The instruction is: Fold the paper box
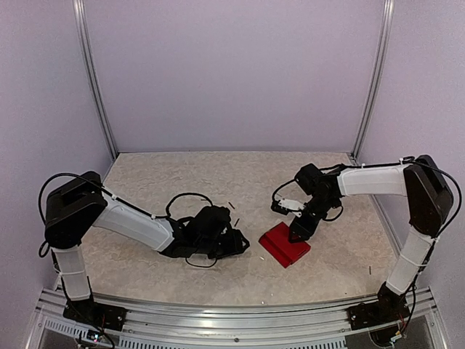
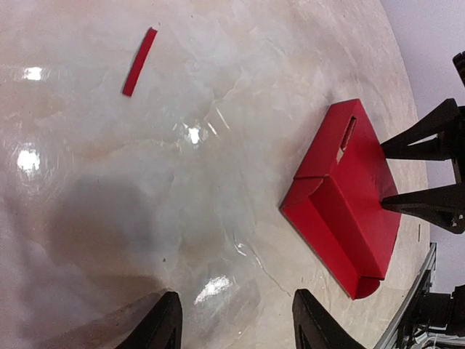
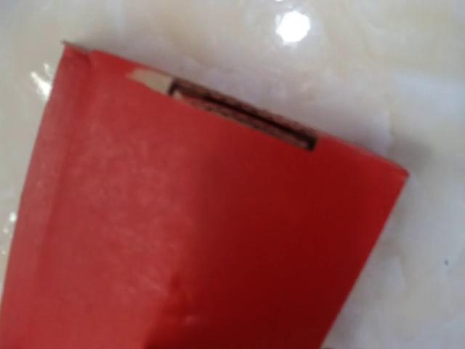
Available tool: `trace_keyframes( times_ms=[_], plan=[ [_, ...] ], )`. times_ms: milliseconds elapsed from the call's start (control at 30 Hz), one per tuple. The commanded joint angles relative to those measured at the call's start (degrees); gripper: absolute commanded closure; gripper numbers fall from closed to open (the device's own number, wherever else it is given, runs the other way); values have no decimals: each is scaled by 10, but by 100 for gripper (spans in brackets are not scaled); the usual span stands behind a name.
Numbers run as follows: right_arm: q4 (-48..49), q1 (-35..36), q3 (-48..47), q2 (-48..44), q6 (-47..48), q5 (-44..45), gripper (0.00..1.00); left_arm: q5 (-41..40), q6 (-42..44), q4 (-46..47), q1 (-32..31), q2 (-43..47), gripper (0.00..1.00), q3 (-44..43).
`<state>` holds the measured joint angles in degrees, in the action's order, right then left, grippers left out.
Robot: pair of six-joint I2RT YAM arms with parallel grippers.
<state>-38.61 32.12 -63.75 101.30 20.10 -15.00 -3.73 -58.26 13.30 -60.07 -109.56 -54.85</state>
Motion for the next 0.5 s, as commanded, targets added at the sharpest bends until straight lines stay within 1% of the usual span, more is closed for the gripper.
trace_keyframes(
  times_ms=[0, 67, 133, 200, 267, 333, 400, 467],
  plan=[
    [-6, 14, 19, -4, 4, 71, 53, 24, 56, 25, 16, -14, 49, -17],
    [-9, 14, 17, -8, 2, 69, 53, 31, 34, 15, 15, -9, 49, -14],
    [-7, 14, 21, -14, 1, 65, 53, 61, -18, 27, 15, -5, 48, -1],
    [-6, 12, 20, -14, -2, 54, 53, 75, -46, 34, 10, -5, 48, -1],
    [-6, 9, 17, -5, -8, 33, 53, 45, -53, -3, 1, 3, 47, -15],
    [-5, -1, 14, 6, -17, 9, 53, 19, -73, -10, -2, 15, 45, -20],
    [-5, -13, 10, 20, -26, -15, 52, 22, -99, -2, -4, 22, 45, -25],
    [-7, -23, 8, 31, -39, -43, 52, 28, -112, -15, -9, 17, 45, -45]
  ],
)
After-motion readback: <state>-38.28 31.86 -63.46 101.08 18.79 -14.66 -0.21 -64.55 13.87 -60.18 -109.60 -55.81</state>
